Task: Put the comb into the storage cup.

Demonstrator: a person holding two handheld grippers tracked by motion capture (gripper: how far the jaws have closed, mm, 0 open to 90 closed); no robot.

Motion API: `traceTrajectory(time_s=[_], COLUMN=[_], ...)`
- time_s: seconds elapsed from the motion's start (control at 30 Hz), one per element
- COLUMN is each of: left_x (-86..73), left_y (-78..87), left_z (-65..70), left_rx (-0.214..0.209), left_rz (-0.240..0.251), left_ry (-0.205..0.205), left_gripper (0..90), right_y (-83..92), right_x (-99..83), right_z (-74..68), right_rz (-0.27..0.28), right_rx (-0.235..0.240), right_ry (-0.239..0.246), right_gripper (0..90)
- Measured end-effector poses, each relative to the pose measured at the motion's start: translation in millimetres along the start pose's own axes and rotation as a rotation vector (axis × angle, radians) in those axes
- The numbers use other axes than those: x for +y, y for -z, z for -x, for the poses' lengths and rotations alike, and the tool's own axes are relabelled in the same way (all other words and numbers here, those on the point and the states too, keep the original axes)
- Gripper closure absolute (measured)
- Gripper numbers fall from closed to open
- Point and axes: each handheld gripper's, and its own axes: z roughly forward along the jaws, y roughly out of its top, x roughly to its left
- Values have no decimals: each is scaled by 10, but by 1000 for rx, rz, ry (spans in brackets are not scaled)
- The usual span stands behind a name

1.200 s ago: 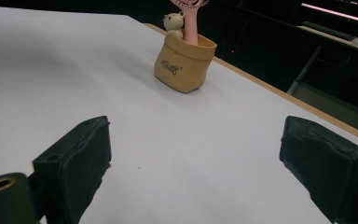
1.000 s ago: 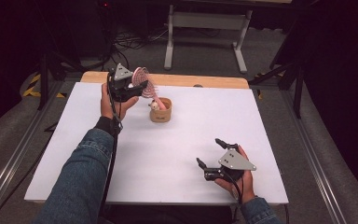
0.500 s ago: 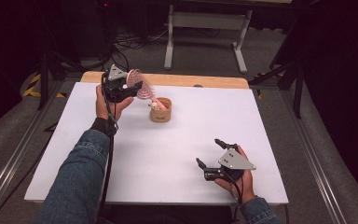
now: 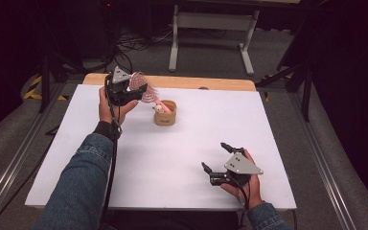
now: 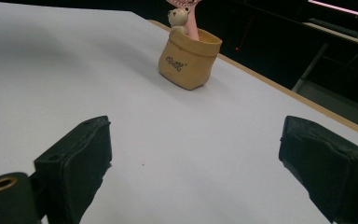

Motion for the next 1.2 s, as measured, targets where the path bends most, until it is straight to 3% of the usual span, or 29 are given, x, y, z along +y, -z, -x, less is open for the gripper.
traceTrajectory(time_s=[0.13,0.2,0.63,0.87,1.2], left_x=[-9,-14,-29,6,29], left_y=[6,14,76,148,209], left_z=[7,-1,-30,-26,-32], left_rx=[8,7,-6,1,6], left_rz=[2,9,38,62,66], left_ry=[0,-1,2,-20,-45], left_gripper=[428,371,301,229,204], right_y=[0,-1,-4,-5,-4], right_x=[0,-1,-1,-1,-1], right_z=[1,0,-6,-7,-7], right_rz=[1,1,-2,-5,-6], right_rx=[-1,-1,-1,-4,-5], right_ry=[0,0,7,12,14], right_gripper=[100,100,100,100,100])
